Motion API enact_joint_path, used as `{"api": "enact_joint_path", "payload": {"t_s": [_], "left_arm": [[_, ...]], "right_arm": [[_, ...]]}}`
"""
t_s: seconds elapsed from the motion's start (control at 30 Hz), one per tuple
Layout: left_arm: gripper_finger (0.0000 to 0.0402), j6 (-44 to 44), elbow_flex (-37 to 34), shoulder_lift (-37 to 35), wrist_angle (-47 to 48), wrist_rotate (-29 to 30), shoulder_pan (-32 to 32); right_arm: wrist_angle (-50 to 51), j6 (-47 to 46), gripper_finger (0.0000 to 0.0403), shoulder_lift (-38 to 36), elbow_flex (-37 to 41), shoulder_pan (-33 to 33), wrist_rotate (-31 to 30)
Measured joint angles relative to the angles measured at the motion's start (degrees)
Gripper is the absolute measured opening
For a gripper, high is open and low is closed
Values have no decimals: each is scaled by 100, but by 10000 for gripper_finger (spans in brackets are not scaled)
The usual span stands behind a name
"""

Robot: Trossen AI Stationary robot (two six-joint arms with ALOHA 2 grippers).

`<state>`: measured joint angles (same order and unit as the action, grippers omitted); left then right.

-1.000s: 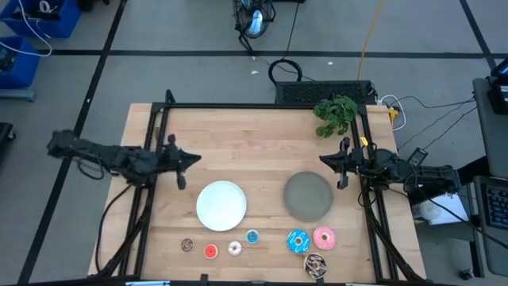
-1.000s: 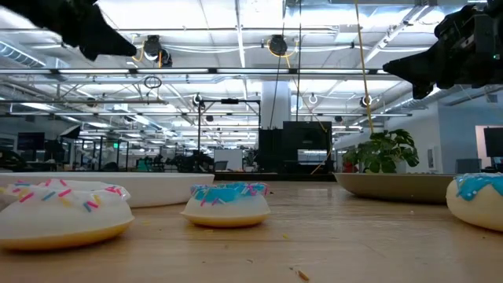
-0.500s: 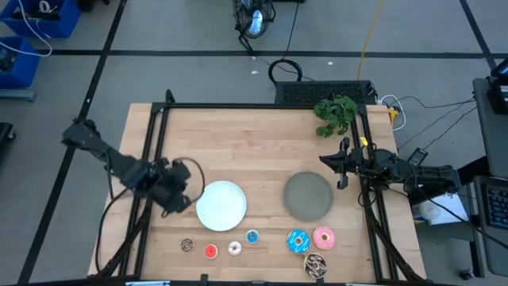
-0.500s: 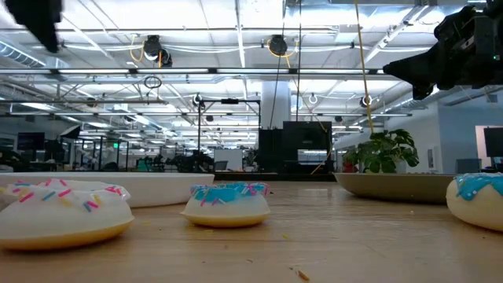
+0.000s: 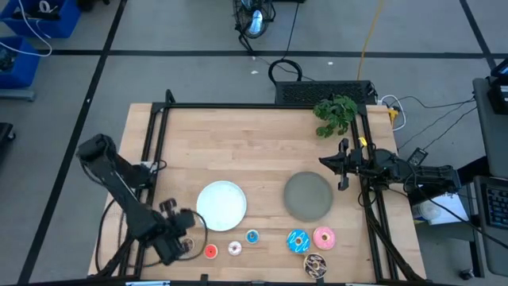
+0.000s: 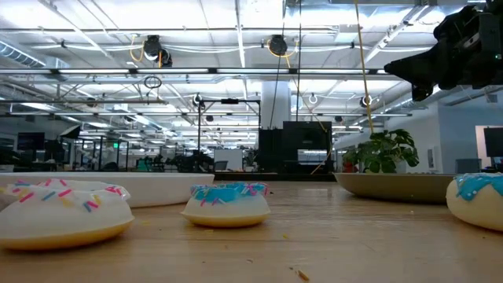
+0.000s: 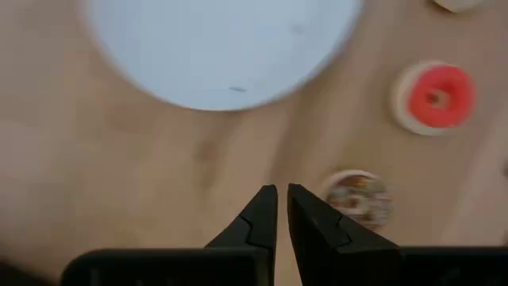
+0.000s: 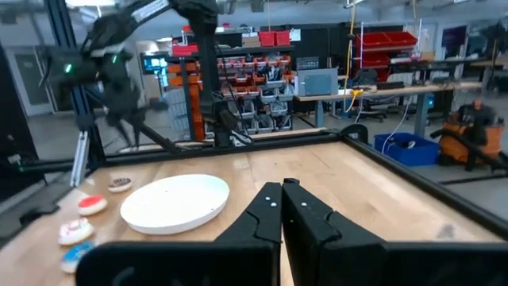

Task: Pick & Place donuts
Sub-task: Put the small brown donut on the white plate

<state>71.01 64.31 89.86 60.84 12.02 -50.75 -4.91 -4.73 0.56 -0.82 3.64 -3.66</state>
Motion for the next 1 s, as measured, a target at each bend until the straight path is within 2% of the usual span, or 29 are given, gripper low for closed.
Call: {"api": "enact_joint_path", "payload": {"t_s": [0.17,0.3,0.57,0.7,0.87,1.0], "left_arm": [[42,-91,-2,416,-1240,-504,-1],[77,-40,-2,452,-1898,-555,3],[220,-41,-2,484,-1550,-516,-151],[282,-345,-2,481,-1517,-404,-212],[319,-270,-11,489,-1395,-436,-220],[328,-183,-175,640,-1276,-860,-189]], "right_arm": [[0,-257,0,0,0,2,56],[4,-358,0,0,0,2,94],[0,-330,0,0,-1,2,90],[0,-229,0,0,0,2,88],[1,-221,0,0,-1,1,88],[2,-239,0,0,-1,0,89]]}}
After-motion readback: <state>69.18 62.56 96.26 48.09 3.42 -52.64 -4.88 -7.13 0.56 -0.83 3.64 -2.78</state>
